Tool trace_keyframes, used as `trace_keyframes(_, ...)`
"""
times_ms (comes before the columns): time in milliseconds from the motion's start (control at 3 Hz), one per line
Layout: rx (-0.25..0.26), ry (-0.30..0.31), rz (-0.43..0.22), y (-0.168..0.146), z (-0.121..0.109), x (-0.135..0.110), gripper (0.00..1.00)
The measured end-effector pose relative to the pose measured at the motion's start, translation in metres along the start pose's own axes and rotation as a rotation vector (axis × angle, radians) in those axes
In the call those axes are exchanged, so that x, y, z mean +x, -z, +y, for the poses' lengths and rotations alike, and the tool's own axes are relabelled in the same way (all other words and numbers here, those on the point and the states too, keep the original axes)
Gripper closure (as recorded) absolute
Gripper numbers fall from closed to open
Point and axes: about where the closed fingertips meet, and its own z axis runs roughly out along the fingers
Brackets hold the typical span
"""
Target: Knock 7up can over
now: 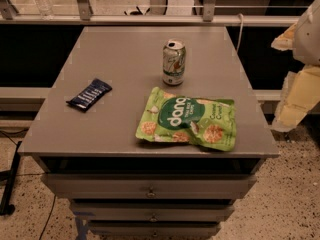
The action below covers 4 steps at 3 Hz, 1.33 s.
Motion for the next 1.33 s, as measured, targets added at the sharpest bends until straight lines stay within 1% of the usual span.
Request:
trace_keyframes(333,0.0,-0.002,-0.014,-0.001,-0.001,-0.001,0.0)
trace_keyframes(667,0.0,-0.008,-0.05,-0.004,-0.005,-0.004,0.0)
trace_keyframes(1000,-0.041,0.046,-0.145,-0.019,-0.025,-0.027,0.0)
trace_keyframes(1333,-0.085,0.078,-0.234,-0.041,-0.049,-0.044,0.0)
